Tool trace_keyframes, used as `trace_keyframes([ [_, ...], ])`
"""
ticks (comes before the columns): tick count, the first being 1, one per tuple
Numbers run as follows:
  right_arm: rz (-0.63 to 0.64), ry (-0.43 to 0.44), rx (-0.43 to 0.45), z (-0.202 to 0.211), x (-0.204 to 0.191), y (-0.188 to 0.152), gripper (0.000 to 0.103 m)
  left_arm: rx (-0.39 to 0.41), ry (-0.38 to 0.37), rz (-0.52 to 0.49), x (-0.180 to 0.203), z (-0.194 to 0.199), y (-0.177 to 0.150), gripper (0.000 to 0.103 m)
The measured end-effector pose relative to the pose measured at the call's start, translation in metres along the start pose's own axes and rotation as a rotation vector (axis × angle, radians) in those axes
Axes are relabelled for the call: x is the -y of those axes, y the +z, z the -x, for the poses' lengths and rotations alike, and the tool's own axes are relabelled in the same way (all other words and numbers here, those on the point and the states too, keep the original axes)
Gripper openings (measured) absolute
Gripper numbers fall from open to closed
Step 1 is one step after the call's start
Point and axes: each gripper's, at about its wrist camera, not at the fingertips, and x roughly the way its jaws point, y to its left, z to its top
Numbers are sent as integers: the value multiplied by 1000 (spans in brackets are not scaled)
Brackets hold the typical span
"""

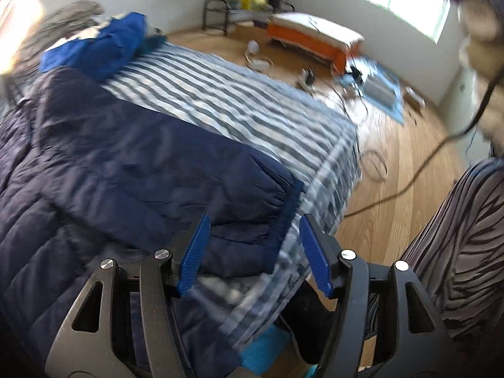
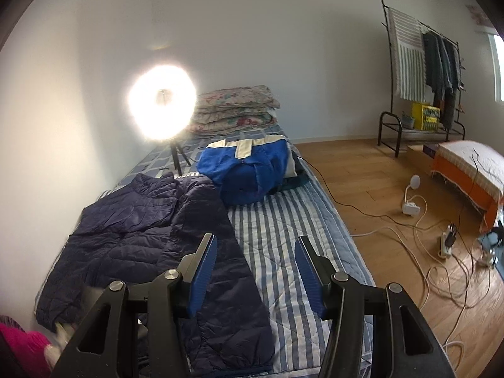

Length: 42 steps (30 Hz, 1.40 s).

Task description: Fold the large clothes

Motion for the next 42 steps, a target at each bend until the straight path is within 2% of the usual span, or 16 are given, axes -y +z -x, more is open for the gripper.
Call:
trace_keyframes([
  [7, -9, 20, -1, -2, 4, -2, 54, -108, 25, -61, 13, -38, -6, 61],
  [11, -22, 19, 9, -1, 7, -2, 54, -158, 85, -108, 17, -55, -11, 62],
  [21, -83, 18, 30, 5, 16, -2, 54, -170, 98, -80, 10, -67, -12, 60],
  [24, -80, 25, 34, 5, 14, -2, 54, -169, 73, -55, 5, -66, -10, 44],
  [26, -76, 26, 37, 5, 11, -1, 54, -174, 61, -41, 1, -66, -7, 28],
  [27, -74, 26, 39, 6, 10, -1, 54, -176, 56, -45, 0, -66, -6, 23],
  [28, -74, 27, 39, 5, 10, -1, 54, -176, 46, -45, -1, -64, -5, 13],
  [29, -74, 28, 38, 5, 10, -1, 54, -174, 40, -40, -1, -62, -4, 10],
  [32, -72, 26, 32, 2, 7, -1, 54, -165, 18, -17, -4, -54, 1, 6],
  [37, -71, 22, 16, -4, 3, -3, 54, -91, -48, 94, -30, -14, 18, 5],
  [42, -82, 42, -20, -18, -5, -1, 54, 21, -24, 166, -75, 42, 36, 5],
])
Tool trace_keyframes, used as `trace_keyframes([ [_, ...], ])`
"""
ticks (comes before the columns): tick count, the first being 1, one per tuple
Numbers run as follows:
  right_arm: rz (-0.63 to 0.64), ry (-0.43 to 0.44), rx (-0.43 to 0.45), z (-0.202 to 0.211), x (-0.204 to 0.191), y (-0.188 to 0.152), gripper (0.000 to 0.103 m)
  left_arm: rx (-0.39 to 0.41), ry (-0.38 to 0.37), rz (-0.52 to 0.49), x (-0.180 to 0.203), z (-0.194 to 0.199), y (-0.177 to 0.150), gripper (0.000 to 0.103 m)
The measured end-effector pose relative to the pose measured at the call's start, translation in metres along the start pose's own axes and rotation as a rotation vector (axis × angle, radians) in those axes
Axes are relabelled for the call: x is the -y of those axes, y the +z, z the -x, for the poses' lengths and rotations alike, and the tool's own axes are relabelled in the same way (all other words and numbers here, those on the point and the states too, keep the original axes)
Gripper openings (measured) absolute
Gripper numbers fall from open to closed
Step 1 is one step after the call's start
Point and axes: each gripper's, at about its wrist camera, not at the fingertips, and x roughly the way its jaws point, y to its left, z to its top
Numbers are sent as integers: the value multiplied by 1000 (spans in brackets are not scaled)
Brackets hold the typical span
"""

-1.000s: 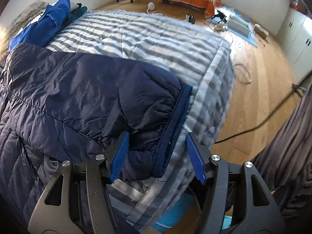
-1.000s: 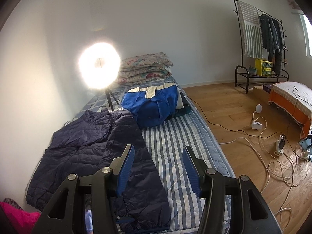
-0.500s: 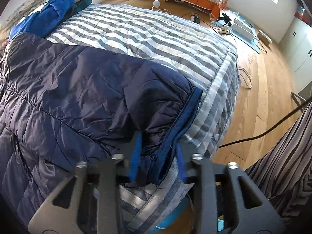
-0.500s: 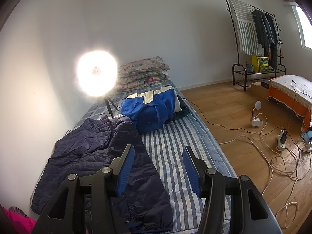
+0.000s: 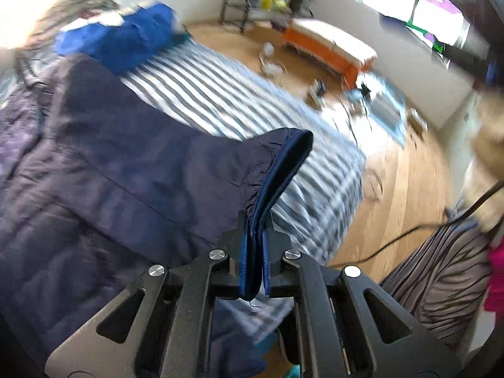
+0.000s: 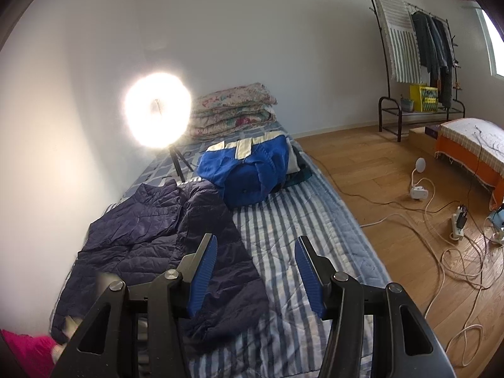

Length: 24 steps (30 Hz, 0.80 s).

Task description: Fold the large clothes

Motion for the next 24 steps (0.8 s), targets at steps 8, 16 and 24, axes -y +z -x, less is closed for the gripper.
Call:
trace_keyframes([
  [8, 86, 37, -72, -35, -48, 2, 54, 187, 102, 180, -112, 94, 22, 5],
  [16, 218, 64, -171, -98, -102, 10, 53, 315, 254, 348, -230, 158, 4, 5],
  [24, 253, 141, -376, -232, -137, 22, 30, 364, 382, 479, -333, 185, -25, 5],
])
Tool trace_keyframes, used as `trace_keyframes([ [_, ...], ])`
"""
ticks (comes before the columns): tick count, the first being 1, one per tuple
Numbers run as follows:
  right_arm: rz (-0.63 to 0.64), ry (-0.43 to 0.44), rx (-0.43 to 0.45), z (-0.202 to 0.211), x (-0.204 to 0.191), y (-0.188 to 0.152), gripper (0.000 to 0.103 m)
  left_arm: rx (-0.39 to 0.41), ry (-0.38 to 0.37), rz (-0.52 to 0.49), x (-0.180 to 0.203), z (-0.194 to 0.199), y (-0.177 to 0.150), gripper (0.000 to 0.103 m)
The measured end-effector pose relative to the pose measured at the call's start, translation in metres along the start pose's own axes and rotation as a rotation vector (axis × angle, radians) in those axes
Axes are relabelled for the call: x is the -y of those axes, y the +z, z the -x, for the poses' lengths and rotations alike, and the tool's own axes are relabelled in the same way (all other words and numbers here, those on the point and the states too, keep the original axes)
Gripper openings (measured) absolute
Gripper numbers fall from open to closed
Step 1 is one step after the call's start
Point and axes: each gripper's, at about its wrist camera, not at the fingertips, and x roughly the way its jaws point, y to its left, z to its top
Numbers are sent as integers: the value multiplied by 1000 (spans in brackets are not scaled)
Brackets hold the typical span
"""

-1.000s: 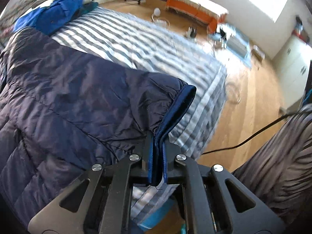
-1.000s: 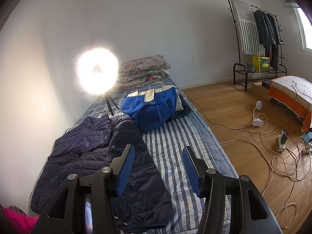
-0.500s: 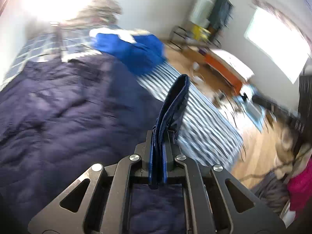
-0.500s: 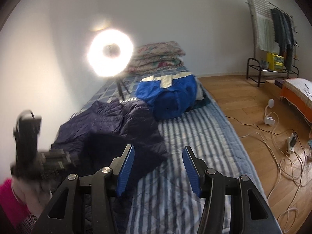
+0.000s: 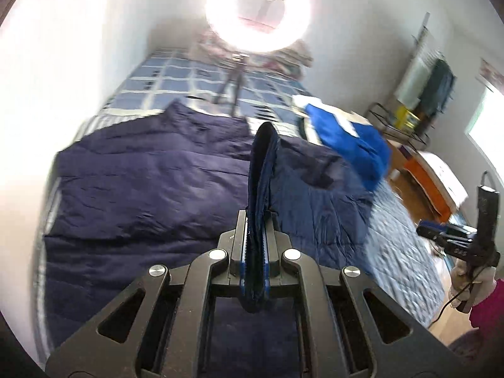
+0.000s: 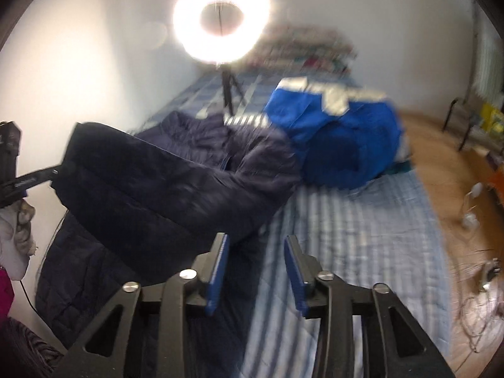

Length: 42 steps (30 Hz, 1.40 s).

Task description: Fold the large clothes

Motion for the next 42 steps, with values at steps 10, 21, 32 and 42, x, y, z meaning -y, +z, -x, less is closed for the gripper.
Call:
trace_keyframes([
  [10, -19, 13, -80, -118, 6, 56, 26, 49, 89, 28, -70, -20, 10, 5],
  [21, -53, -92, -1, -176, 4, 121, 27, 54, 246, 130, -159, -66, 12, 5],
  [32, -239, 48, -90, -197, 41, 92, 29, 15, 218, 135, -175, -94, -4, 5],
  [42, -151, -137, 44, -184, 23, 93, 0, 11, 258, 54, -172, -119, 19, 5],
])
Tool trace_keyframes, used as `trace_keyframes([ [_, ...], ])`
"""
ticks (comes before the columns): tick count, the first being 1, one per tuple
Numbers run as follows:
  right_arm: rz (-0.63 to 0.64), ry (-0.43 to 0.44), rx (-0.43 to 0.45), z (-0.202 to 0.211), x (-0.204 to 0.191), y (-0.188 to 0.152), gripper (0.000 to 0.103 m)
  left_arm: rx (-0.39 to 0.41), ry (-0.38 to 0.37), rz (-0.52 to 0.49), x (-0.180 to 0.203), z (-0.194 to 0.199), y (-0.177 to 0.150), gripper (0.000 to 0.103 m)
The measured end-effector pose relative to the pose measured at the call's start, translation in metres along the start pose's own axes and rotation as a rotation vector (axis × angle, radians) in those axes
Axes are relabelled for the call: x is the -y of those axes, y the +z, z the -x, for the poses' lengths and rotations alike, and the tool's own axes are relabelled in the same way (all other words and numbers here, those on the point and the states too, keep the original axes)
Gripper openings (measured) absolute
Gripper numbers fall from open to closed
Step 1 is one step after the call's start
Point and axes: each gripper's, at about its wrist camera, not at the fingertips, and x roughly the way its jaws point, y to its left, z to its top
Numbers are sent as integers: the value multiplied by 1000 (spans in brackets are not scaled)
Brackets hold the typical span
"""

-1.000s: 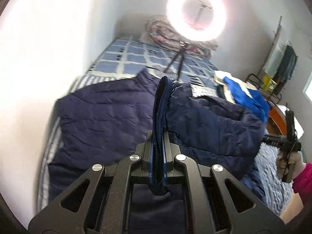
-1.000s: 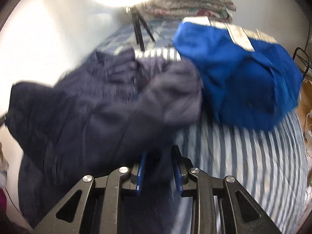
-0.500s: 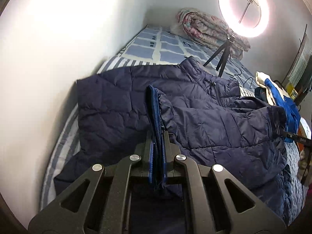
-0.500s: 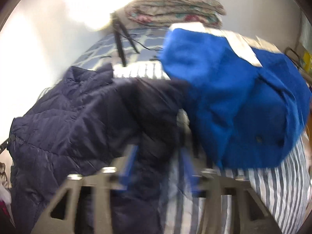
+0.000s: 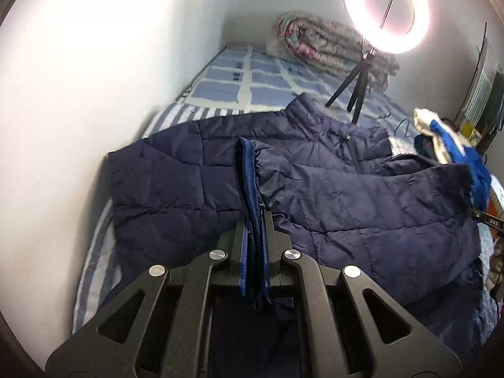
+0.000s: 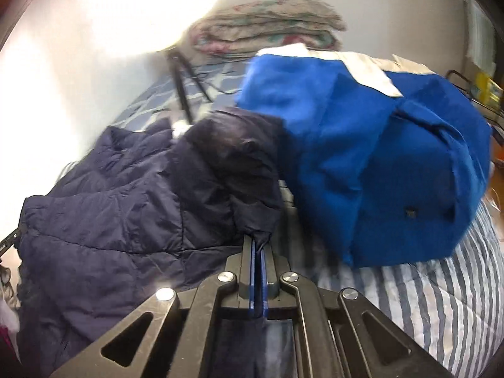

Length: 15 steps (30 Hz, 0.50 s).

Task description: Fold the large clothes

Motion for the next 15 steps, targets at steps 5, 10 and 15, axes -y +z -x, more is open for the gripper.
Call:
trace_keyframes([
  [5, 25, -71, -35, -26, -5, -3, 0, -61, 96, -74, 8, -38, -2, 6],
  [10, 29, -71, -65, -29, -2, -1, 5, -55, 175, -54, 2, -41, 1, 16],
  [15, 17, -32, -28, 11, 15, -6, 24, -13, 210, -44, -5, -9, 6, 31],
])
